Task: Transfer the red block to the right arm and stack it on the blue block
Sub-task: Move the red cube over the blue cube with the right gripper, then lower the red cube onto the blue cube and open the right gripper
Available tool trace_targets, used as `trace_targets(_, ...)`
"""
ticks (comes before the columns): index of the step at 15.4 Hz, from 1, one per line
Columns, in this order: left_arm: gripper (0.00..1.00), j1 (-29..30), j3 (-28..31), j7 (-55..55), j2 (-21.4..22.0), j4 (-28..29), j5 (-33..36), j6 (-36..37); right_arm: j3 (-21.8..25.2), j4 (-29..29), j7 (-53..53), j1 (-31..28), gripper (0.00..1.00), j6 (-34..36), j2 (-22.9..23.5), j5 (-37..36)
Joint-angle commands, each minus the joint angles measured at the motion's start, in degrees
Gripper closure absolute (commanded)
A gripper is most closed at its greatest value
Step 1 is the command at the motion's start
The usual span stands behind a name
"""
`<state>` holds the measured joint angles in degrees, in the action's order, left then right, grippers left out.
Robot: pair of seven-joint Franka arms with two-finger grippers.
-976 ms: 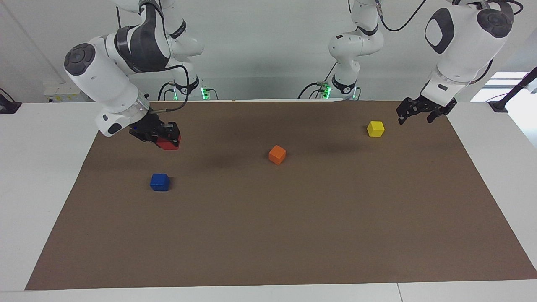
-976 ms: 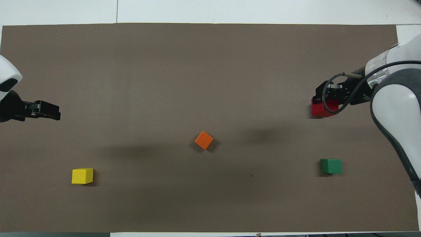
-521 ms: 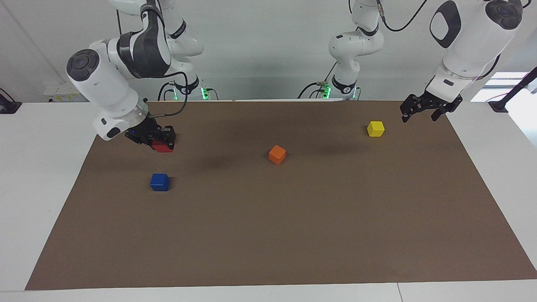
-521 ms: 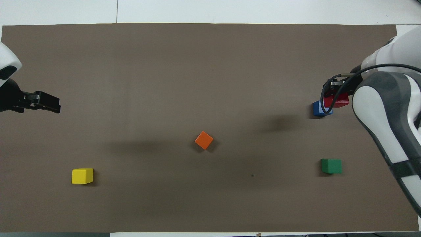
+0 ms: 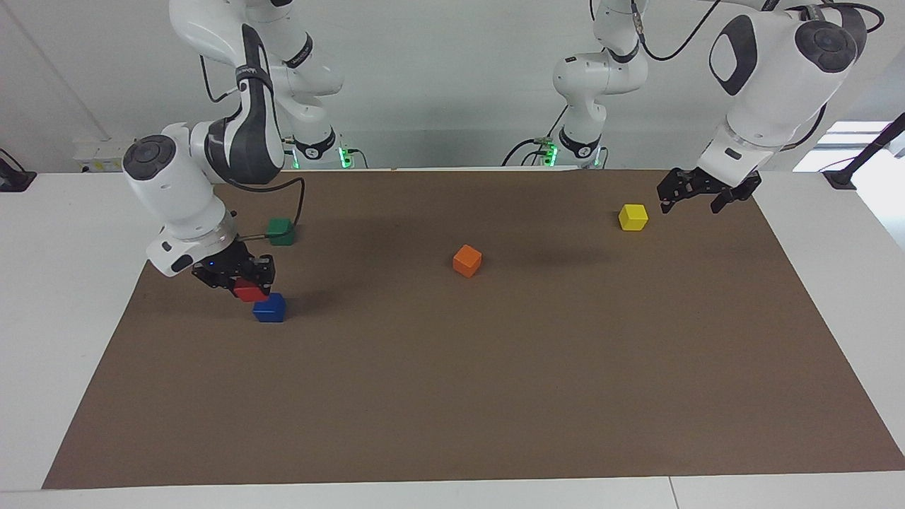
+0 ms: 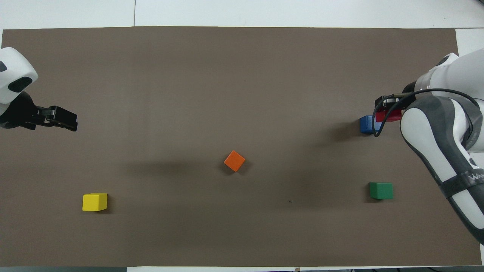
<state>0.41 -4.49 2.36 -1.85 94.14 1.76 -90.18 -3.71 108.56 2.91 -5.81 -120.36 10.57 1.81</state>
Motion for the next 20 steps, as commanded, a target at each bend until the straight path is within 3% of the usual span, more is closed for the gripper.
trace_targets(1,0.00,-2.52,2.56,0.37,-0.17,-0.89,0.70,0.88,-0.60,1.65,-1.15,-1.13,1.00,-1.02,-0.03,-0.76)
trace_targets(20,0.00,-3.04,2.82,0.28,-0.35,-1.51,-0.35,0.27,-0.51,2.97,-5.11,-1.49,1.00,-5.24,4.10,-0.76)
